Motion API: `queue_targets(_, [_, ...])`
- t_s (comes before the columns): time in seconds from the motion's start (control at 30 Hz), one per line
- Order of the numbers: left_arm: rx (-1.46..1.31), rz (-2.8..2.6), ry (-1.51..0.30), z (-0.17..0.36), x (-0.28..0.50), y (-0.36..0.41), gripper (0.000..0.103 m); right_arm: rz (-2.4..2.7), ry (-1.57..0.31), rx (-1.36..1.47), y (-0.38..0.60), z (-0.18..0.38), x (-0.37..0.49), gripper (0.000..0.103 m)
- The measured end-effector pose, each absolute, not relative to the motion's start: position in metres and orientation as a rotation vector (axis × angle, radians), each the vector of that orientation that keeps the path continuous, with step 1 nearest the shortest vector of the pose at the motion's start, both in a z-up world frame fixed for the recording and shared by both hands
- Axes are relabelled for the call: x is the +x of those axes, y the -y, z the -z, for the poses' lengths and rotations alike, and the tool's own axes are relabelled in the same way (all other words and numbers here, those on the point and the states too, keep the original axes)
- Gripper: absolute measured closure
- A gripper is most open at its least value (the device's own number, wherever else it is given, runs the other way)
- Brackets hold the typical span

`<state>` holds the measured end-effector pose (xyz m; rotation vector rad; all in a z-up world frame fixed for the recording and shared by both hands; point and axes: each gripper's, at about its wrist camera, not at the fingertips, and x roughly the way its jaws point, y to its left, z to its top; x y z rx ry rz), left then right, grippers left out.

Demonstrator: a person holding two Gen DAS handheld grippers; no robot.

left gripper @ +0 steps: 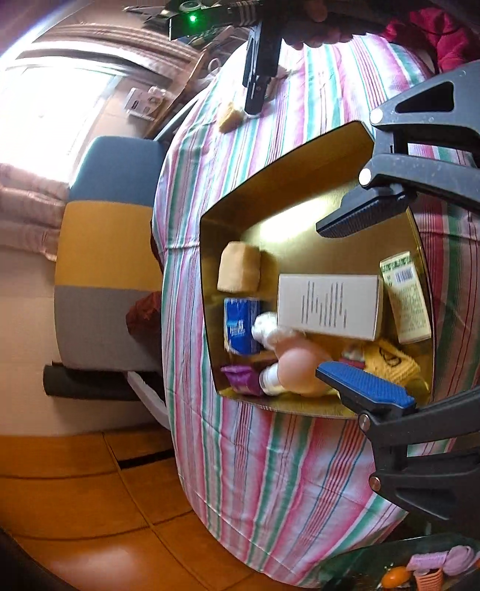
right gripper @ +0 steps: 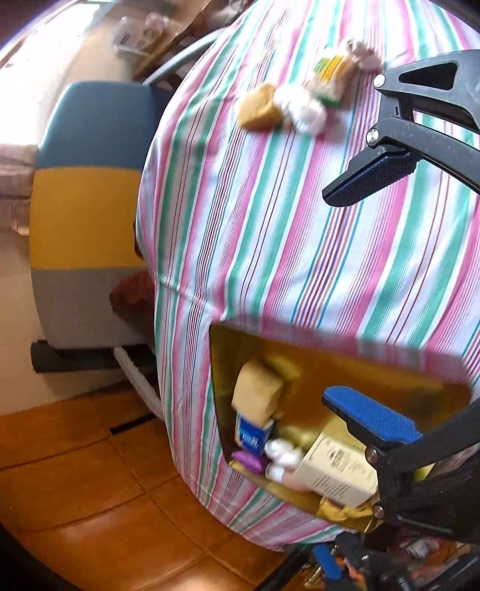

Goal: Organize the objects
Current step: 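Carry the yellow sponge into the tray and open the right tool, then move both tools back to the remaining items on the table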

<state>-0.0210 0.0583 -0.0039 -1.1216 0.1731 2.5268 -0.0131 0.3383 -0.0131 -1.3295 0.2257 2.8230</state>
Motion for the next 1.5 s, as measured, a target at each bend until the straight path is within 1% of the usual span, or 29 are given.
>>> queue_targets(0.27, [-1.101, -2.43, -0.224, 0.001, -0.015, -0.097, 0.032, -2.695, -0.252, -1.246, -0.413, 0.013, 0.016, 0.004])
queue_targets(0.5, [-1.116, -2.318, -0.236, 0.002, -0.016, -0.14, 0.032, -2.495, -0.372, -1.107, -0.505, 0.03, 0.044, 0.004])
queue_targets(0.57, [-1.126, -2.274, -0.228, 0.001, -0.016, -0.154, 0.032, -2.427, -0.452, -1.056, -0.532, 0.04, 0.056, 0.004])
queue_targets(0.77, [-1.148, -2.171, -0.245, 0.004, -0.018, -0.205, 0.033, -2.206, -0.812, -0.928, -0.599, 0.054, 0.092, 0.004])
queue_targets(0.97, [-1.156, -2.09, -0.283, 0.01, -0.022, -0.261, 0.034, -2.111, -0.972, -0.872, -0.621, 0.056, 0.11, 0.003])
queue_targets(1.13, [-1.187, -2.032, -0.289, 0.022, -0.029, -0.297, 0.034, -2.128, -0.999, -0.883, -0.616, 0.054, 0.105, 0.003])
queue_targets(1.33, [-1.285, -1.971, -0.254, 0.043, -0.039, -0.321, 0.034, -2.129, -1.05, -0.928, -0.617, 0.06, 0.103, 0.002])
queue_targets(1.5, [-1.295, -2.014, -0.323, 0.052, -0.039, -0.33, 0.034, -2.133, -1.067, -0.96, -0.615, 0.061, 0.099, 0.002])
